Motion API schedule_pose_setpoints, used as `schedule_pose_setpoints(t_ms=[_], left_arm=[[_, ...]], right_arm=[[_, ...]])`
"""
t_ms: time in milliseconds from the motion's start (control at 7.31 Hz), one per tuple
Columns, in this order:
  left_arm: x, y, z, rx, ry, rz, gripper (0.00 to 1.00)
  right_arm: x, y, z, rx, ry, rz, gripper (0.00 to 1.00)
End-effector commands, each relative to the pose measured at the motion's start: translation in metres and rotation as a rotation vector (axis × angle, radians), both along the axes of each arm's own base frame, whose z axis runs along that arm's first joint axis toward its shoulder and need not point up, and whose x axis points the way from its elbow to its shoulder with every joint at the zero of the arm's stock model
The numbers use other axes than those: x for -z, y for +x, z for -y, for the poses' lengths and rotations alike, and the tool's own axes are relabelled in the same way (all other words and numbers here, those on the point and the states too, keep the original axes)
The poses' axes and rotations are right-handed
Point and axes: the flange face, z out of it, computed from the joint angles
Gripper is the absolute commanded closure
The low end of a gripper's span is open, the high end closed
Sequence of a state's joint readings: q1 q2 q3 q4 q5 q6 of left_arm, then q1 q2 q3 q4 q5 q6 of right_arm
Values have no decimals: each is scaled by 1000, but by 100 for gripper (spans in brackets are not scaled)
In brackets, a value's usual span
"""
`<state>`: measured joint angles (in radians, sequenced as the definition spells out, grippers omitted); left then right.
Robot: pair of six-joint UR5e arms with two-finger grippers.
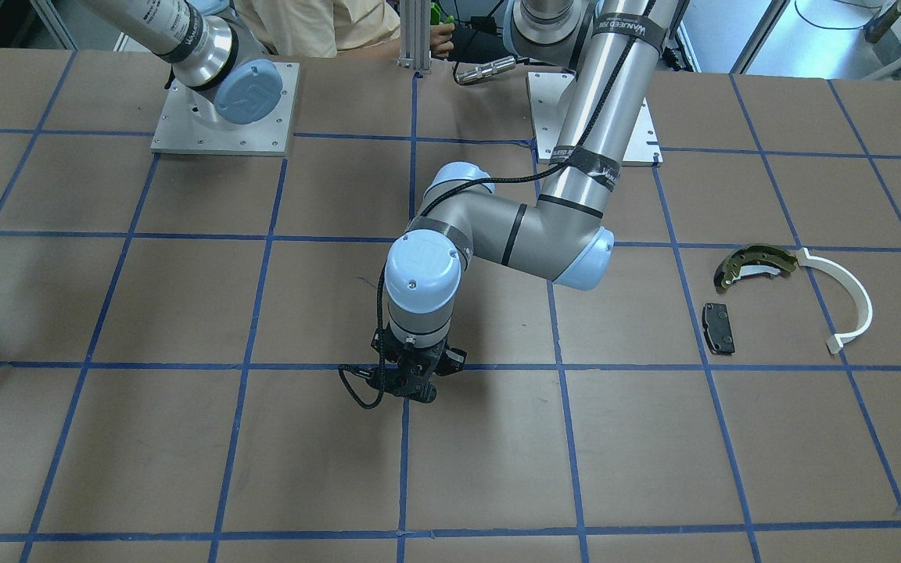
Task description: Place bearing gear from tray to pile
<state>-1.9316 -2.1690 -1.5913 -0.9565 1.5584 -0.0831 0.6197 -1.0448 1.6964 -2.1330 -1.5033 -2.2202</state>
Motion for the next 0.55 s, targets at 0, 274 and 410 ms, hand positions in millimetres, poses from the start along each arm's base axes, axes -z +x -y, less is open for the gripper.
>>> schedule_pose_setpoints(t_ms=[0,274,410], left_arm=[[-48,7,20,-6,-22,-1,100],[-127,97,66,-28,72,49,100],[-160,154,79,-67,91,117,100]], right_arm=[[0,0,0,2,-1,1,41],[3,0,1,2,1,4,56],[3,0,1,2,1,4,72]])
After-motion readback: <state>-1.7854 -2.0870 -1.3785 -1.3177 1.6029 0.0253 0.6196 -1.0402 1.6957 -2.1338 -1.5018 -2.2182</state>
